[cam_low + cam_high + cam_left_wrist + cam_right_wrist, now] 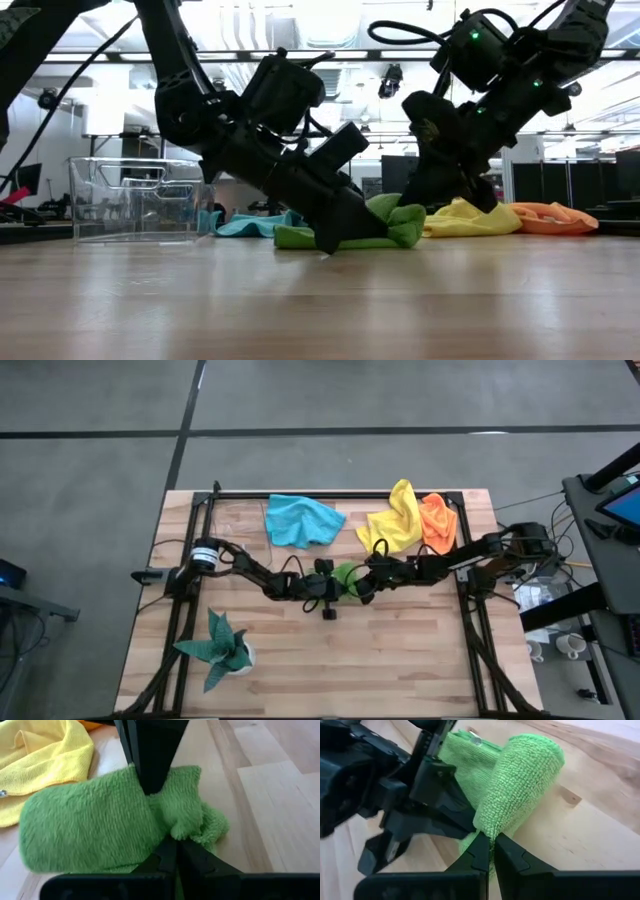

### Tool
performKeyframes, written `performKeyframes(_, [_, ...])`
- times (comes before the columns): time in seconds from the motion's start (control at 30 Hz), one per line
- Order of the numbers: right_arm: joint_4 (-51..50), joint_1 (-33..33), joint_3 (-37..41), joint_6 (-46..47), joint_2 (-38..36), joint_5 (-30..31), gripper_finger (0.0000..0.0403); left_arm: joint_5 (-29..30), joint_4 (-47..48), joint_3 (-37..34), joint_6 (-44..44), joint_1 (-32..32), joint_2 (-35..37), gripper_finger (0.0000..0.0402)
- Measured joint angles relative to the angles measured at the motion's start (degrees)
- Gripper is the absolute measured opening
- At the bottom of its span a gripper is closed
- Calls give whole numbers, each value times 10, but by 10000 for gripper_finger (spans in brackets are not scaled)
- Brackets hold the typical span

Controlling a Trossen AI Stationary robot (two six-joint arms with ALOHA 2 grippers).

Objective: Roll microfiber towels into tight, uniform cylinder then place into a basket
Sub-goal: Roll the green microfiber towel

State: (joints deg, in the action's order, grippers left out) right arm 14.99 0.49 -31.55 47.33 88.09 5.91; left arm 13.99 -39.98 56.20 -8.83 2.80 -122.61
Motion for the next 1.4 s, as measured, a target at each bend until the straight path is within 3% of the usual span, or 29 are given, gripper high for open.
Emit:
performKeyframes(0.27, [2,0,-26,0,19,5,9,8,5,9,15,-2,-1,0])
performKeyframes(0.6, [27,-3,-36,-3,39,36,9,75,6,19,54,-2,-2,0])
performKeyframes(1.4, [17,-13,-35,-40,39,33,9,74,110,15,51,11,65,0])
